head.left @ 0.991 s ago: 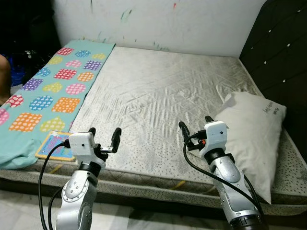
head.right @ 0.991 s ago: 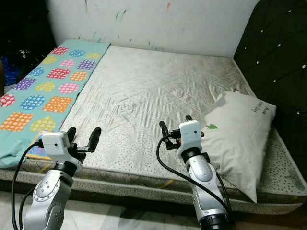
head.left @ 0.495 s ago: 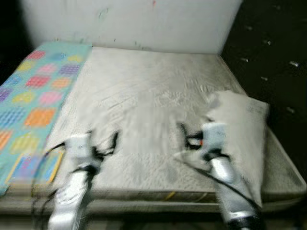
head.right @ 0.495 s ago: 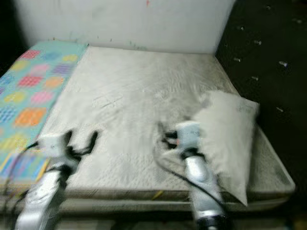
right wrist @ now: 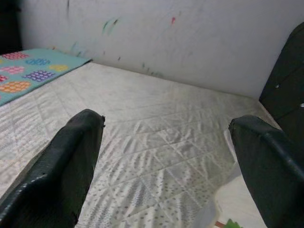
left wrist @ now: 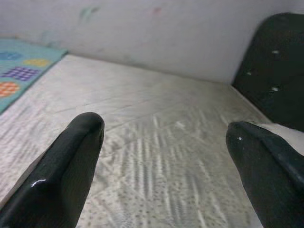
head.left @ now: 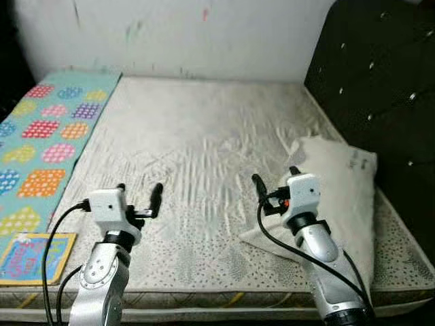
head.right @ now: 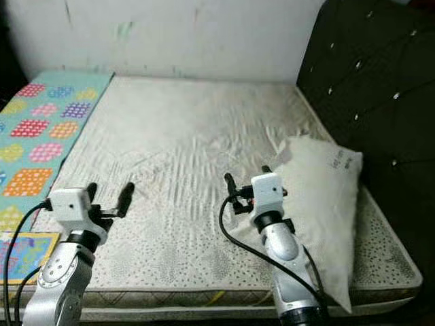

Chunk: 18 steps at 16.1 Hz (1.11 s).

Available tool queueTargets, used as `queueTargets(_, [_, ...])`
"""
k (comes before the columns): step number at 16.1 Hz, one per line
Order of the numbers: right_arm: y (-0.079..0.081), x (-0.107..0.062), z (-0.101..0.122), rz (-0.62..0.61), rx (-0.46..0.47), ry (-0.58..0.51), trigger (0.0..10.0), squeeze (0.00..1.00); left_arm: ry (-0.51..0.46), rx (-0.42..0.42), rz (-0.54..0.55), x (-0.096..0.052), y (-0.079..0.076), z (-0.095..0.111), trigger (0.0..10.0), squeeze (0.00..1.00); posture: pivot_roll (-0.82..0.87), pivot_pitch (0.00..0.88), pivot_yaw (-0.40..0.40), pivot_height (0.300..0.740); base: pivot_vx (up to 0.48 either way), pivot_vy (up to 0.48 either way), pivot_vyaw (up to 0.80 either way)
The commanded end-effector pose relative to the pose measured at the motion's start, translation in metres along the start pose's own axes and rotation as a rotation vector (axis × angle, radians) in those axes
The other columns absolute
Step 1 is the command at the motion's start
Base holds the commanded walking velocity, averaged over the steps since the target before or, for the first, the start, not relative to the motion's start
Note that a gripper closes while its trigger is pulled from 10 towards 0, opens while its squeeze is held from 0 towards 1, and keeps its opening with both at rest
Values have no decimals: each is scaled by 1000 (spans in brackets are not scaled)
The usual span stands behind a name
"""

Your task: Clean up the room

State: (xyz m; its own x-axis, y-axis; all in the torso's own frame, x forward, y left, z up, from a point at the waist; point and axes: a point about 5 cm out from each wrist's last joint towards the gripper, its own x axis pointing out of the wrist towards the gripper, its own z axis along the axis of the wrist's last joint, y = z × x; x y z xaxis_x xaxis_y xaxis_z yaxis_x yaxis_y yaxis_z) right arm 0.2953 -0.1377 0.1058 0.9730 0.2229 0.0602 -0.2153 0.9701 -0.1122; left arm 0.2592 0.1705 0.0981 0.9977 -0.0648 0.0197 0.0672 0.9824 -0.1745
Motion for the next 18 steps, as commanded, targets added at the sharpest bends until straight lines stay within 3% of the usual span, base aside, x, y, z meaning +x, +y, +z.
queueTargets(1, [-2, 3, 4, 2, -5, -11, 10000, 0, 4, 8, 11, 0, 0, -2, 10000, 0, -79, 0, -45, 740, 0, 0, 0])
queueTargets(6, [15, 25, 7, 130, -30, -8, 10000, 0, -26, 4, 149, -18, 12, 0, 10000, 0, 16, 0, -164, 740, 0, 0, 0])
queueTargets(9, [18, 30, 7, 143, -33, -13, 10000, 0, -32, 4, 165, -20, 13, 1, 10000, 0, 24, 0, -172, 740, 0, 0, 0])
queueTargets(12, [15, 26, 8, 108, -30, -29, 10000, 0, -14, 4, 121, -12, 8, -2, 10000, 0, -11, 0, -134, 740, 0, 0, 0])
queueTargets(13, [5, 20, 7, 40, -30, -38, 10000, 0, -5, 7, 48, 0, -1, -2, 10000, 0, -60, 0, -79, 740, 0, 0, 0])
queueTargets(18, [-15, 3, 6, -106, -46, -57, 10000, 0, 20, 2, -93, 27, -22, -4, 10000, 0, -195, 0, 74, 740, 0, 0, 0])
